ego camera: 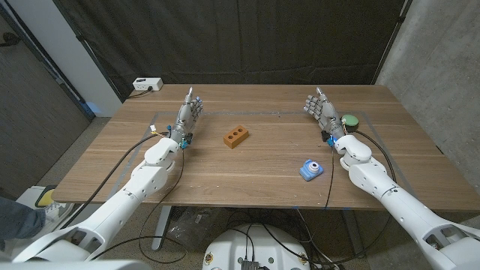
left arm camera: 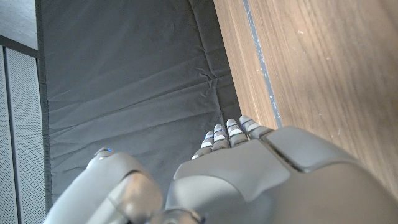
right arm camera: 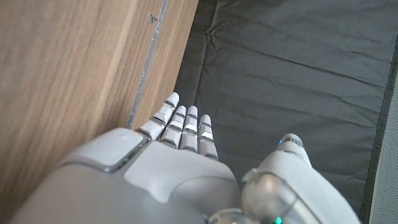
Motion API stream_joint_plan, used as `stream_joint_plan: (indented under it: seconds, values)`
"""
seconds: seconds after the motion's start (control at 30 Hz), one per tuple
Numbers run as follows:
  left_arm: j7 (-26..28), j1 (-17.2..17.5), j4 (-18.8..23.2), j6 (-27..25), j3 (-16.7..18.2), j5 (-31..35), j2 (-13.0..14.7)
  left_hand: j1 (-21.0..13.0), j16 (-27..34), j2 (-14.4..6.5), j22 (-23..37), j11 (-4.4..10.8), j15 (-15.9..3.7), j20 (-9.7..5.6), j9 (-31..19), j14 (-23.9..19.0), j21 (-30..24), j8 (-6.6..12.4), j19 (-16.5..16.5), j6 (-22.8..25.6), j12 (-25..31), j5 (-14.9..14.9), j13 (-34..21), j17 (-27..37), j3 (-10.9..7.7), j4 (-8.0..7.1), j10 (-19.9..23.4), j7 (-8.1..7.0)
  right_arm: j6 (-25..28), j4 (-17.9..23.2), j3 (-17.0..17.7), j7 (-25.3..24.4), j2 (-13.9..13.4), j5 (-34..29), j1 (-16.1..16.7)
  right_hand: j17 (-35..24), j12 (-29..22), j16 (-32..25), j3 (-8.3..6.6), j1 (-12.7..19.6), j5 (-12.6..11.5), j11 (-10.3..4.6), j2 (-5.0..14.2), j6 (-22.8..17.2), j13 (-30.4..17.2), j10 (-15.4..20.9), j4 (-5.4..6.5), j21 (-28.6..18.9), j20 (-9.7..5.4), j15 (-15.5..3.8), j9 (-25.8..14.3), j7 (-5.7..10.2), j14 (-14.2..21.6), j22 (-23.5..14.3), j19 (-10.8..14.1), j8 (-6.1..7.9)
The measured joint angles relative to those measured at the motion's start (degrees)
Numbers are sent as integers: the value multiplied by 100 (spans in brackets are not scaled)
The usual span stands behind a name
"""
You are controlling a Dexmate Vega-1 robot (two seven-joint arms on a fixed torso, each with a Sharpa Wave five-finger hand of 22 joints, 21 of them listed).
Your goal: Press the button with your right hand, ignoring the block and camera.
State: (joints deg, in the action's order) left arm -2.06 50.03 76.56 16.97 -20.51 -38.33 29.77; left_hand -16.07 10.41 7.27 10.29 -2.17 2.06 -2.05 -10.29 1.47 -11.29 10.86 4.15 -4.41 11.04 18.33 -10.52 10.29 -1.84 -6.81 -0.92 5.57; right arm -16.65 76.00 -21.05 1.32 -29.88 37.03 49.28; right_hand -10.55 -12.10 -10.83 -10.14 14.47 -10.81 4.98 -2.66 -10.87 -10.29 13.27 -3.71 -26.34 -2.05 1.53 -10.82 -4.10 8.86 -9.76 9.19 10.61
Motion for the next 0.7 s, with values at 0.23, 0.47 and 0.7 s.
stream_joint_plan:
  seconds: [0.23,0.47,0.7]
  values:
    - [-6,122,138,23,35,-44,52,-47,22,48,0,-30,0,0,0,0,0,0,-1,15,23,0,-3,0,0,0,30,14,-124,145,55,-81,-41,-40,142,0,0,-7,0,0,-22,-40,0,-62,0,42,0,0,-29,-59,0,61,59,-27,31,21]
    - [48,287,428,14,72,-43,173,-43,22,44,-1,-13,0,0,1,0,0,0,-1,21,23,0,-2,0,0,0,46,19,-255,311,96,-190,-114,-147,273,1,-44,-44,1,0,-21,-83,0,-218,-6,145,0,0,-21,-69,1,114,113,-26,102,65]
    - [81,442,672,-22,101,-20,304,-6,22,-39,-1,-38,32,1,1,-34,0,0,-1,53,23,32,-2,0,24,-24,84,50,-343,504,139,-372,-203,-322,414,1,-88,-57,1,0,-21,-212,0,-429,-26,274,0,0,-20,-203,1,225,284,-26,266,149]
